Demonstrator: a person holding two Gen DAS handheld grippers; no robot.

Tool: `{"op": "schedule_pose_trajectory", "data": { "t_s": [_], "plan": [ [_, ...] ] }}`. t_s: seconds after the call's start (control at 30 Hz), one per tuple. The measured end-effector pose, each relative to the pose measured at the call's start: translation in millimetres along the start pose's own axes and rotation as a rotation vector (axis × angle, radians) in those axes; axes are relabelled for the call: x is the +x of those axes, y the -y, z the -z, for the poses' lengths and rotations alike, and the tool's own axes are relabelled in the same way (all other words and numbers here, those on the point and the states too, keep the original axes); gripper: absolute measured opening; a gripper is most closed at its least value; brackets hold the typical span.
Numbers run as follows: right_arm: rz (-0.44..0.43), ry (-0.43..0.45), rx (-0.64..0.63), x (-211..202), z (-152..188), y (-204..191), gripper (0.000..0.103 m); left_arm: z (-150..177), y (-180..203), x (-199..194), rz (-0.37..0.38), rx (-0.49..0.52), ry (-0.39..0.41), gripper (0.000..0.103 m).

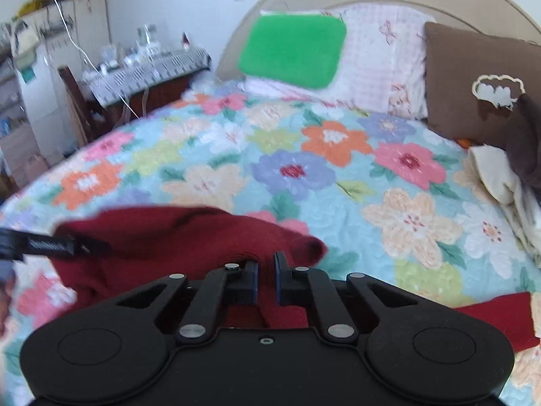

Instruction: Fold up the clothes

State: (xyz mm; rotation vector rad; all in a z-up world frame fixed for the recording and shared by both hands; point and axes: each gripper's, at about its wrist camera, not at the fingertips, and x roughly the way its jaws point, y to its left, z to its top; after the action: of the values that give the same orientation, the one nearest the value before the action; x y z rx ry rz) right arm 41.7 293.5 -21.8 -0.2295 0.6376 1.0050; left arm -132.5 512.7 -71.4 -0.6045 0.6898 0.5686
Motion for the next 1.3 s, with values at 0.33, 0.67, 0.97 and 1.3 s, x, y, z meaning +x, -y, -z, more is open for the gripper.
{"op": "schedule_pose_trajectory", "data": {
  "t_s": [0.33, 0.67, 0.97, 1.3],
  "plan": [
    [-0.275, -0.016, 0.041, -26.7, -1.6, -40.3, 0.010, 11.7, -15.2, -55.5, 0.216, -0.091, -0.027, 0.042],
    [-0.199, -0.001, -0.021, -27.3, 33.6, -76.6, 0.010, 19.5, -3.6, -46.5, 0.454, -0.165, -0.088, 0.055],
    [-0.244, -0.022, -0.086, -50.8, 39.2, -90.4, 0.010, 27.9, 28.3, -37.7, 0.413, -0.053, -0.155, 0.073],
    [-0.294, -0.036, -0.035, -61.1, 49.6, -97.4, 0.010, 36.3, 40.6, -50.4, 0.173, 0.123, -0.051, 0.014]
  ]
}}
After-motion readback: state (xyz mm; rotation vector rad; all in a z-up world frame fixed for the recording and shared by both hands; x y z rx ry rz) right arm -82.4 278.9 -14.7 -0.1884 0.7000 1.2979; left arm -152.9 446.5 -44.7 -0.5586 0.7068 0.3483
